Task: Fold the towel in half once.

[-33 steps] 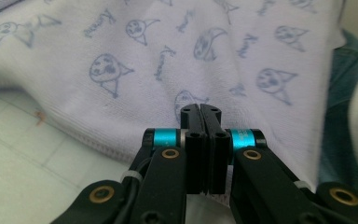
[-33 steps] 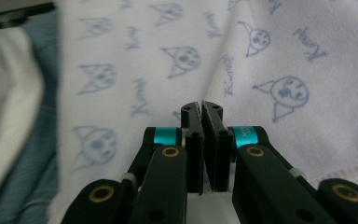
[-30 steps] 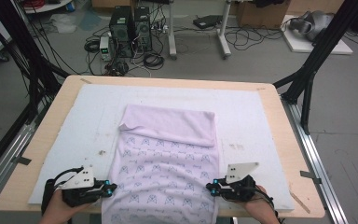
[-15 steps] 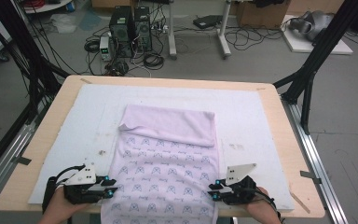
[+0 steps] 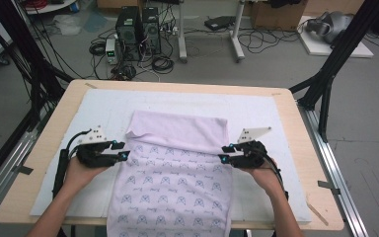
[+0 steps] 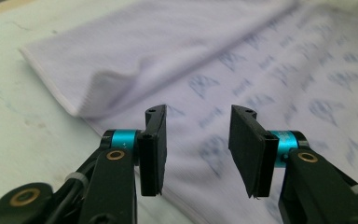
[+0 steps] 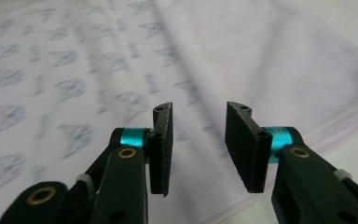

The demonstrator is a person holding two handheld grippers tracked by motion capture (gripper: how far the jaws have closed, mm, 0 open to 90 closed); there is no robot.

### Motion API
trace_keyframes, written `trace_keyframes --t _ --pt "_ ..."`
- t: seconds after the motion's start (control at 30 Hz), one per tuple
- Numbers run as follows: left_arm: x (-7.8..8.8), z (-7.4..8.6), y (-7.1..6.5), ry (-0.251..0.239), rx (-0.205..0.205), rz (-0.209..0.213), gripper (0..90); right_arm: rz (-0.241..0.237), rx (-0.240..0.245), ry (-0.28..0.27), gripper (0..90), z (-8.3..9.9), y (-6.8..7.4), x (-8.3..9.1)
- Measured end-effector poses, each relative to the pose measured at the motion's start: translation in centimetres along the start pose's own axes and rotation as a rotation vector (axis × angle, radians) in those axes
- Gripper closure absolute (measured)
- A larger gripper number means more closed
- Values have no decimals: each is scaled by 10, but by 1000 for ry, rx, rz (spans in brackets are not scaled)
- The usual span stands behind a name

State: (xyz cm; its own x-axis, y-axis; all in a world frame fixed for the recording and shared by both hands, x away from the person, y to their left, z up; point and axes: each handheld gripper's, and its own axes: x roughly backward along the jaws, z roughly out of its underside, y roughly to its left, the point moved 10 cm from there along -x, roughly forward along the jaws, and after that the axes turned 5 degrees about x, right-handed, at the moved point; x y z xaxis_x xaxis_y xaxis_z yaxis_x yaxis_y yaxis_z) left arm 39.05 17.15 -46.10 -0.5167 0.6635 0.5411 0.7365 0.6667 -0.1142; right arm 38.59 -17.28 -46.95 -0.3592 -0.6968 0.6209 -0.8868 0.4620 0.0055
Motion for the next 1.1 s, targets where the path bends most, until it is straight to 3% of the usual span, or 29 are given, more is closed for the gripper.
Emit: trace_keyframes --t 0.13,0.3,0.4,0.53,0.6,0.73,0.87,0.97,1.03,1.1 --pt "-18 -7 18 1 12 -33 504 5 -34 39 570 1 -24 -15" --pt "-34 -8 30 5 24 -78 424 -31 -58 88 577 14 -30 -30" --pt "-39 -5 37 16 54 -90 446 -31 -74 107 661 18 -31 -34" --pt "-43 2 42 50 56 -83 737 -45 -50 116 826 17 -27 -36" --pt "-43 4 41 60 54 -69 870 -40 -45 97 842 14 -27 -34" --pt "-32 -1 35 44 28 -61 896 -32 -36 60 847 6 -24 -23" --pt "-17 -9 27 3 -1 -65 897 -31 -12 23 848 -1 -17 -10" --pt "-15 -9 29 -3 -11 -69 887 -33 9 18 848 -3 -12 -5" --pt "-20 -10 35 -13 34 -85 724 -30 6 33 846 0 -13 -7" --pt "-30 -5 38 27 54 -78 562 -33 -7 41 844 3 -15 -9"
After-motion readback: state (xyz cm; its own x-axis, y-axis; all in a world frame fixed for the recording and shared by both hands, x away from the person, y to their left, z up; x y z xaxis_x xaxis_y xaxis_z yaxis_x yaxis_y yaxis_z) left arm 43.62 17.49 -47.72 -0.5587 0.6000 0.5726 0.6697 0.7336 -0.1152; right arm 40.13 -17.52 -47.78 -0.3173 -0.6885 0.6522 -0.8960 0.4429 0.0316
